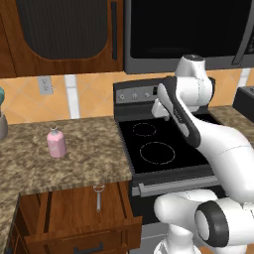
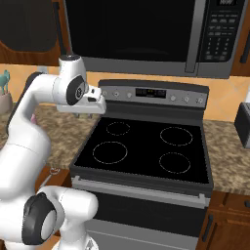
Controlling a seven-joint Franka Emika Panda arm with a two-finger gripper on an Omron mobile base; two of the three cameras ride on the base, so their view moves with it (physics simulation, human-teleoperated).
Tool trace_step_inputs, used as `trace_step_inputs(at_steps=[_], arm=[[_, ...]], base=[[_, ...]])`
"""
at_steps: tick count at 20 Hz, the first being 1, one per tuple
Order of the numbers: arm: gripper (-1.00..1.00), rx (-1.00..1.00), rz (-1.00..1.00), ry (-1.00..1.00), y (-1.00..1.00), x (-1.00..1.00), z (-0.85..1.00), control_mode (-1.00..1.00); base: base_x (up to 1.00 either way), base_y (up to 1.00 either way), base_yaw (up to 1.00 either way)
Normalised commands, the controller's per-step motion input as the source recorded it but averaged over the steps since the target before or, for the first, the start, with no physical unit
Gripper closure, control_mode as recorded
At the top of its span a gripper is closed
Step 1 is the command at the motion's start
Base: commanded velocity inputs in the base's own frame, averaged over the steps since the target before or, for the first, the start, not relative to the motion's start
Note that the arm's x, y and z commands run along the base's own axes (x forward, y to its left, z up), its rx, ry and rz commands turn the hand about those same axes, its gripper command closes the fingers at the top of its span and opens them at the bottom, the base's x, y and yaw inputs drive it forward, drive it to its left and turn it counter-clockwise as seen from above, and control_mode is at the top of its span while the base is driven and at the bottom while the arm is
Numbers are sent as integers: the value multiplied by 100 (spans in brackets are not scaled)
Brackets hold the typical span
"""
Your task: Pick the peeler from the drawer and place it on the counter.
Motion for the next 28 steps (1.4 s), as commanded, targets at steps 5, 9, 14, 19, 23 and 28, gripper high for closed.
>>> trace_step_inputs(at_steps=[5,9,14,19,23,28], arm=[[-100,0,-2,-6,20,-56,0,-100],[-100,-2,0,-11,96,-83,-11,-100],[-100,-1,0,-1,97,-40,-5,-100],[-100,0,-5,0,96,-33,-21,-100],[-100,0,-1,0,74,-43,-26,-100],[-100,0,1,0,89,-48,-42,-100]], base=[[0,0,0],[0,0,0],[0,0,0],[0,0,0],[0,0,0],[0,0,0]])
